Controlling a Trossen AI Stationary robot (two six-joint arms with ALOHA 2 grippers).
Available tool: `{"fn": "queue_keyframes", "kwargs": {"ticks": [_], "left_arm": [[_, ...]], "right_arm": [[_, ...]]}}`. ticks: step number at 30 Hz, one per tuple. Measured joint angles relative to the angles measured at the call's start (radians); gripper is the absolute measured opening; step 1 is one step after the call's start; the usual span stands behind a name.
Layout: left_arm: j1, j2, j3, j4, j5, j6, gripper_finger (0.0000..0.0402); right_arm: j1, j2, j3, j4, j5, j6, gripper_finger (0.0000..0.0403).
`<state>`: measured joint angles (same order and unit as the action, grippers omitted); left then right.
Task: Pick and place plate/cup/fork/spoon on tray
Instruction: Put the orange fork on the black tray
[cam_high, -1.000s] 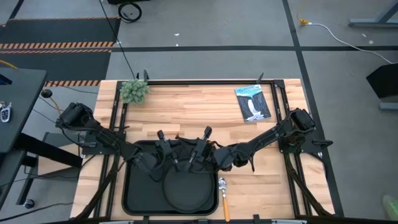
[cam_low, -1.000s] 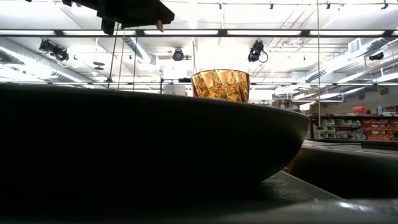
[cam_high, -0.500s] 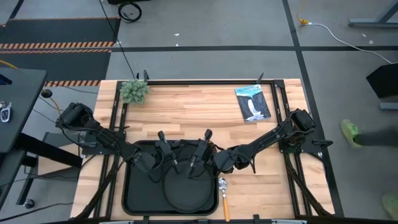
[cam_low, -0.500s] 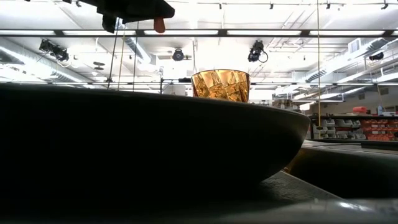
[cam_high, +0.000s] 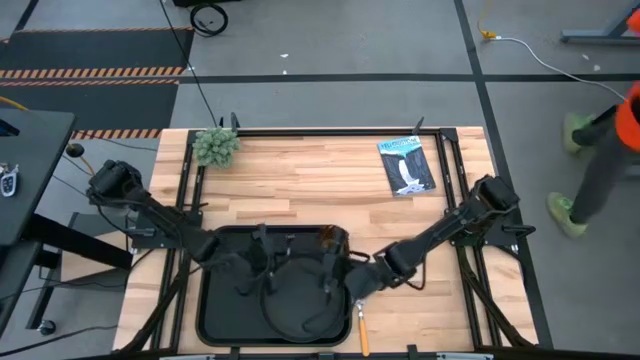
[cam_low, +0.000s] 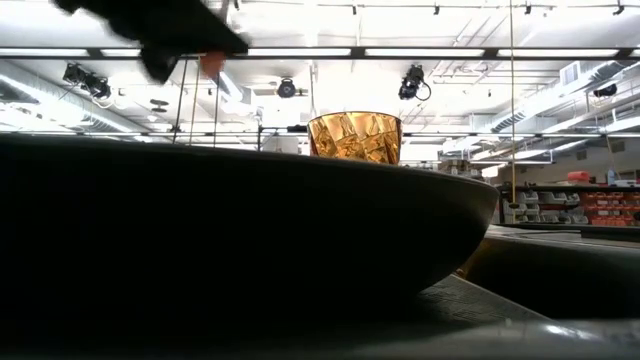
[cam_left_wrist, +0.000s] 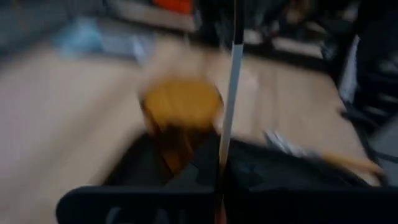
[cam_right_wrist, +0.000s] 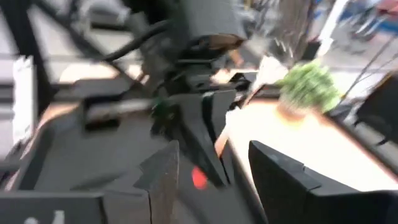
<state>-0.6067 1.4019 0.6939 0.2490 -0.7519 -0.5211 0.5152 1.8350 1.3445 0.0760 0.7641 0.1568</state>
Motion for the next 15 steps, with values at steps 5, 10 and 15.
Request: {"fn": "queue_keyframes", "kwargs": {"ticks": [5,10,15], "left_arm": [[-0.091,-0.002,0.0,-0.219,0.104,-0.355,0.0012],[-0.181,-0.011,0.0,-0.335,0.129,-0.638,0.001],[-0.236,-0.011,0.0,-0.414,0.141,-0.855,0.0013]], "right_arm": [[0.06,-0.088,-0.001,-0.209,0.008,0.081,0.0197],[0.103,-0.216,0.0,-0.391,0.012,0.13,0.0197],[0.156,-0.334,0.0,-0.565,0.064,0.166,0.0197]]}}
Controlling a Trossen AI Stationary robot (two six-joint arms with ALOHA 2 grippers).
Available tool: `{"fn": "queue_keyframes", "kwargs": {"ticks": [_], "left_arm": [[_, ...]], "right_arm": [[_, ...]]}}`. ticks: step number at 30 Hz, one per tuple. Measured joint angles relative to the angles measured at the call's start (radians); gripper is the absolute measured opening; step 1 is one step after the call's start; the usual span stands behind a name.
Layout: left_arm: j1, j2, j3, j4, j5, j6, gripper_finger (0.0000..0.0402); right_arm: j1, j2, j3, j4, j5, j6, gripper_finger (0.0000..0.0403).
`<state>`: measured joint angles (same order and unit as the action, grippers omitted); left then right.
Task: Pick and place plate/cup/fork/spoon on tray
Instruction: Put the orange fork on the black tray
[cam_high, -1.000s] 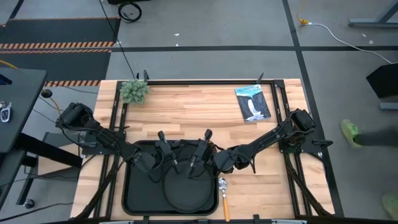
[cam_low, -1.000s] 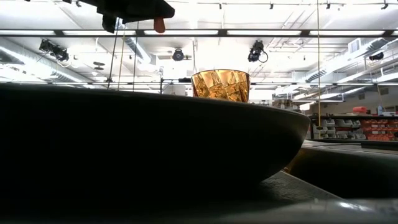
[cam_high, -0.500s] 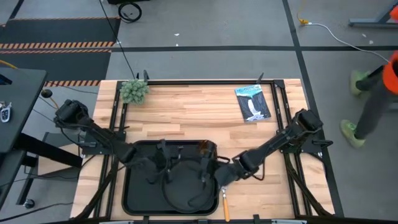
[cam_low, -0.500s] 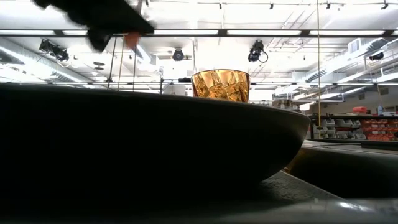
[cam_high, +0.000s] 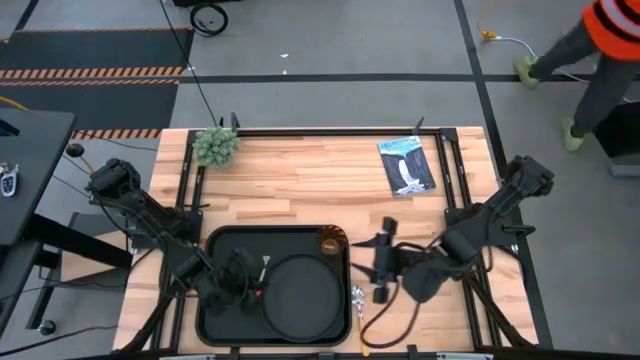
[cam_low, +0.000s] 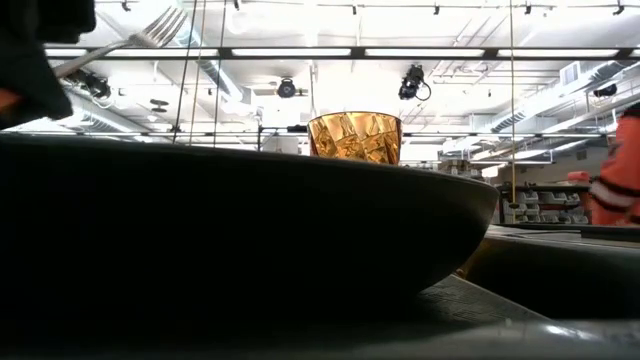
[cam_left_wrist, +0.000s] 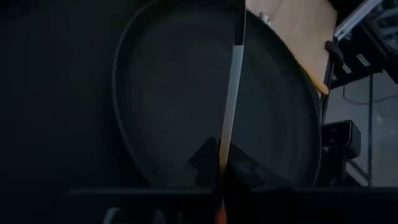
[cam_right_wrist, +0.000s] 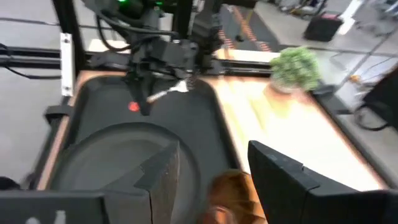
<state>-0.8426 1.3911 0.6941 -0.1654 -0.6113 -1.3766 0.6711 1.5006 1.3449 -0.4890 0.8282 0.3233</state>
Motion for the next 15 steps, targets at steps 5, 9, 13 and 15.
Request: {"fn": "queue_keyframes", "kwargs": {"ticks": [5,9,13,15], "left_arm": [[-0.046,0.0,0.0,-0.034,0.013,-0.155,0.0011],[-0.103,0.009,0.001,-0.054,0.013,-0.301,0.0012],[-0.168,0.043,0.001,-0.062,0.002,-0.448,0.0012],[-0.2,0.08,0.001,-0.065,-0.026,-0.529,0.0012]], "right_arm": [[0.06,-0.066,-0.001,-0.088,0.1,0.001,0.0196],[0.104,-0.089,-0.001,-0.13,0.154,0.021,0.0196],[0.128,-0.107,-0.001,-0.135,0.204,-0.038,0.0196],[0.132,-0.116,-0.001,-0.134,0.22,-0.061,0.0196]]}}
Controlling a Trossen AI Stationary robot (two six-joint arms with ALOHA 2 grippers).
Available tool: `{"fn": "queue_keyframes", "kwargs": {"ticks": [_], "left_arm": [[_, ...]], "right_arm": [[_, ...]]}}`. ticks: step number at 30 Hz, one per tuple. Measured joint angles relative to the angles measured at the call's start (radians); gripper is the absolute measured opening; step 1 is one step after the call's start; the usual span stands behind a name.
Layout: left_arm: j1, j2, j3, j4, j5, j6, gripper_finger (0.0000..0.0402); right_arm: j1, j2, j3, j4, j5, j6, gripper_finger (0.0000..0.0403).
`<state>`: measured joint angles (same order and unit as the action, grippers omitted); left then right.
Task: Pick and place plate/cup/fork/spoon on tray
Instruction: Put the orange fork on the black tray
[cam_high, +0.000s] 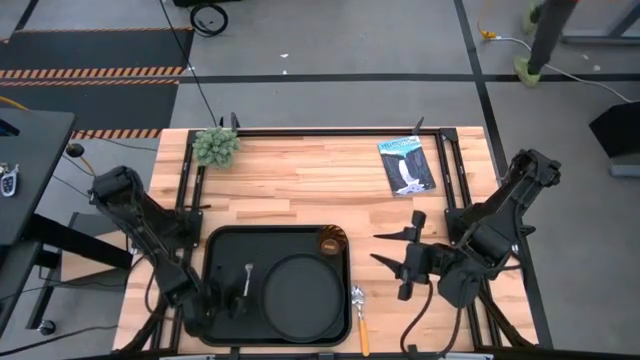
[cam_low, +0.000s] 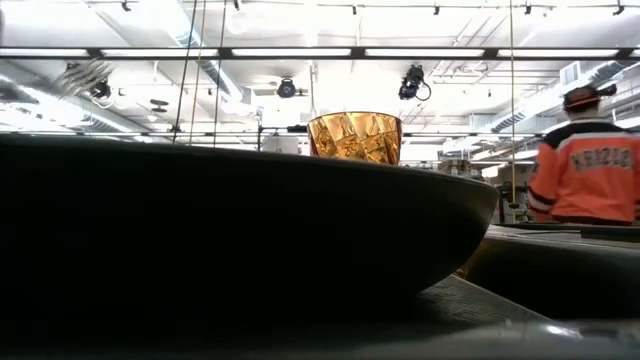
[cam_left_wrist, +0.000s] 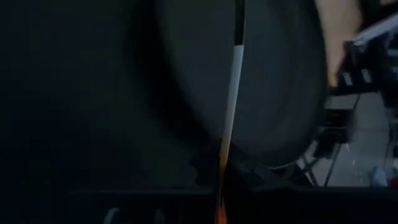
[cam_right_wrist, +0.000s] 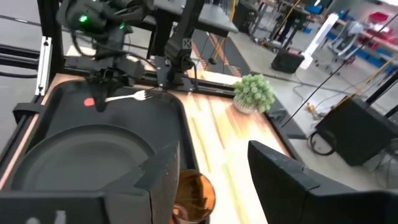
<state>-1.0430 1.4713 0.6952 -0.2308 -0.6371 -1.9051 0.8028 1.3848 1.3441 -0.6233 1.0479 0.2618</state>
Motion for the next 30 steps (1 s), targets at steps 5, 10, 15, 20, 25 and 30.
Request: {"fn": "queue_keyframes", "kwargs": {"ticks": [5,10,15,20,25,30], "left_arm": [[-0.045,0.101,-0.001,-0.01,0.017,-0.191,0.0012],[-0.031,0.126,-0.001,-0.01,0.058,-0.23,0.0012],[-0.014,0.126,-0.001,-0.009,0.113,-0.233,0.0013],[-0.013,0.126,-0.001,-0.001,0.126,-0.25,0.0016],[-0.013,0.126,-0.001,0.001,0.125,-0.255,0.0036],[-0.01,0.126,-0.001,-0.002,0.125,-0.257,0.0051]], "right_arm": [[-0.008,-0.005,0.0,0.001,0.015,-0.057,0.0196],[-0.041,-0.005,0.0,0.001,0.032,-0.079,0.0196],[-0.068,-0.005,0.0,0.006,0.017,-0.076,0.0196],[-0.073,-0.005,0.0,0.037,-0.045,-0.074,0.0196],[-0.056,-0.005,0.0,0.054,-0.058,-0.071,0.0196],[-0.037,-0.005,0.0,0.054,-0.058,-0.063,0.0196]]}}
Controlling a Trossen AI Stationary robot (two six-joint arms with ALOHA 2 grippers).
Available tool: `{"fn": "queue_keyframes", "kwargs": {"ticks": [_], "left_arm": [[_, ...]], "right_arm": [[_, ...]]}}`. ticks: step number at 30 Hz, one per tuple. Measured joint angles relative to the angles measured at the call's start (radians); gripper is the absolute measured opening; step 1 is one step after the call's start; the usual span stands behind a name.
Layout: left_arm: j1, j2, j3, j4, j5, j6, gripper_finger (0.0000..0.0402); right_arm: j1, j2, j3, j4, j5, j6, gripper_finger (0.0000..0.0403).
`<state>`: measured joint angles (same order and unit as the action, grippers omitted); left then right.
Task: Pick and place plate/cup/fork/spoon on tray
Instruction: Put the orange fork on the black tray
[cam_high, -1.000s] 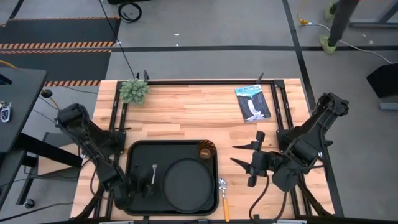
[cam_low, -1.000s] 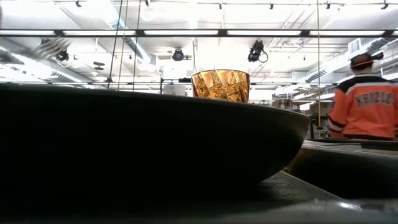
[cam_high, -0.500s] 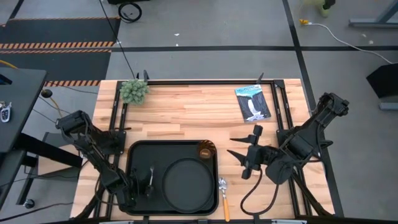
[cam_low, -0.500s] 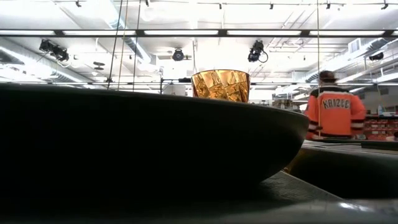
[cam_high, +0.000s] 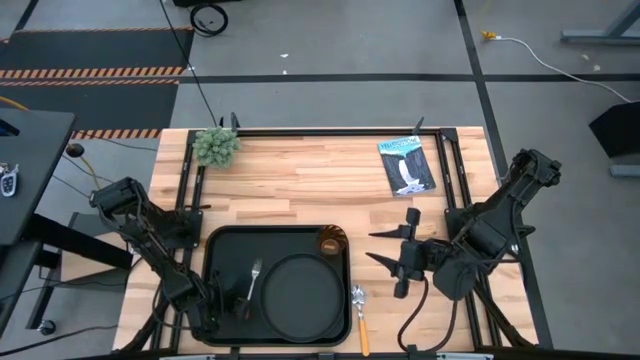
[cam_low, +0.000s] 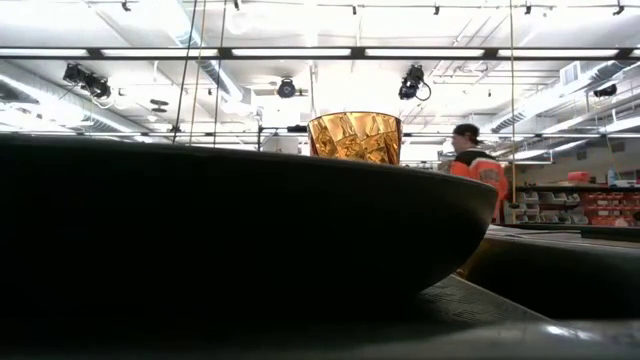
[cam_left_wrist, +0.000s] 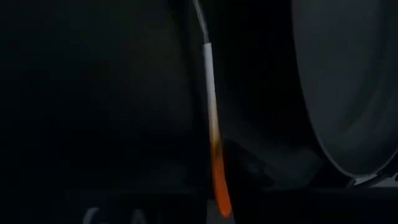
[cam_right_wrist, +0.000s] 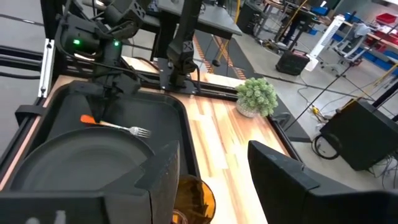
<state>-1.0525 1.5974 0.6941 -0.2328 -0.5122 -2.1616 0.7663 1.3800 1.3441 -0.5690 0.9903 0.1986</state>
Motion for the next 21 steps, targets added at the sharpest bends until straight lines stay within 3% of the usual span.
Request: {"fn": "queue_keyframes", "kwargs": {"ticks": [21], "left_arm": [[0.04,-0.002,0.001,0.049,0.056,0.101,0.0057]], "right_arm": [[0.009,0.001,0.0,0.014,0.004,-0.005,0.0196]]}}
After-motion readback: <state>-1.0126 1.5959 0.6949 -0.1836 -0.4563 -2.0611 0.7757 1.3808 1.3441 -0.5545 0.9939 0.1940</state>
